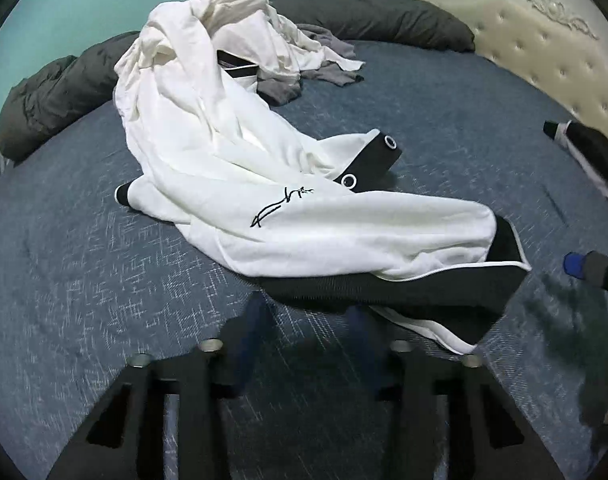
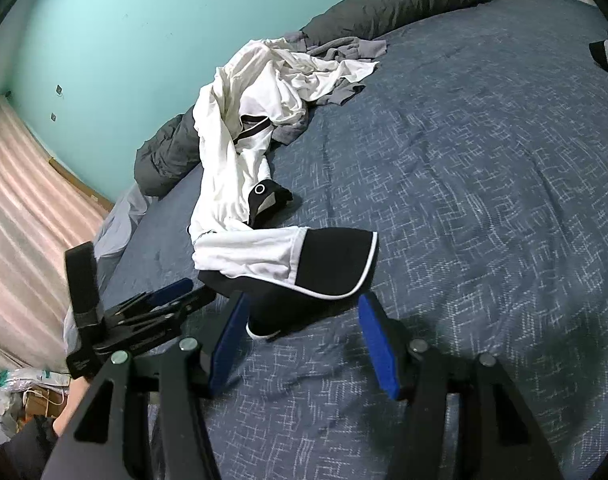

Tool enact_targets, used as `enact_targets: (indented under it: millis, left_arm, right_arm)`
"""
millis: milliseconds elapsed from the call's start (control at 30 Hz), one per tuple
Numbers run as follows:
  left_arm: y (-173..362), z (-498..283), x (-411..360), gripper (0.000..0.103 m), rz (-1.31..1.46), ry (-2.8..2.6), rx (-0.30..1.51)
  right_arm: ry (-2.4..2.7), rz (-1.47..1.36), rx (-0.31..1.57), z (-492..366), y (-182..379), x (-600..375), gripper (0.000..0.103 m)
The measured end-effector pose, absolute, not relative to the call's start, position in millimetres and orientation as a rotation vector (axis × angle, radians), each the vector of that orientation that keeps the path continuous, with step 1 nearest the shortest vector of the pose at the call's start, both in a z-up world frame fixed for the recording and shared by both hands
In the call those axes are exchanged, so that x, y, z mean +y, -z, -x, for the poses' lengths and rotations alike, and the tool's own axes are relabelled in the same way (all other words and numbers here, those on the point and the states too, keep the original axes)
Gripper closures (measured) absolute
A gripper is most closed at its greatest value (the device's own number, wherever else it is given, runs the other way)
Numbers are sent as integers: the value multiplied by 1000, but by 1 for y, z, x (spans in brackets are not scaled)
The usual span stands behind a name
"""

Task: Fold clothes
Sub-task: 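Lay the white garment on the bed and open the right gripper, then grasp the black-trimmed edge of the white garment with the left gripper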

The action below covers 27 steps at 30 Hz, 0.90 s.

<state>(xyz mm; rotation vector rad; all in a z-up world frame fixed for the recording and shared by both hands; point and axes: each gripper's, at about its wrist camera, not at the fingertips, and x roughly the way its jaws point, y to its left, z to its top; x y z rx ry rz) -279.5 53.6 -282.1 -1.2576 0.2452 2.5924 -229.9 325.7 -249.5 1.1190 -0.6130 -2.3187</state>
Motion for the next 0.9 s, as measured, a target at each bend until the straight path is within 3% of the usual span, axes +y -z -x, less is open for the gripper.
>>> enact_targets:
  millis: [233,500,600,900]
  left_arm:
    - [280,289,60,77,1221,-2595,337]
    - [281,299,67,77,1198,-2583,435]
    - [277,302,67,97,1178,-2586,450]
    - [225,297,57,100,1097,-2610,420]
  right_arm:
    - [2314,-1127,-621,231,251,325,45]
    - [2324,-1139,-611,233,253,327,45]
    - [2326,-1149,-601,234,254,326,45]
    - [2320,-1156,-592,233,254,322,45]
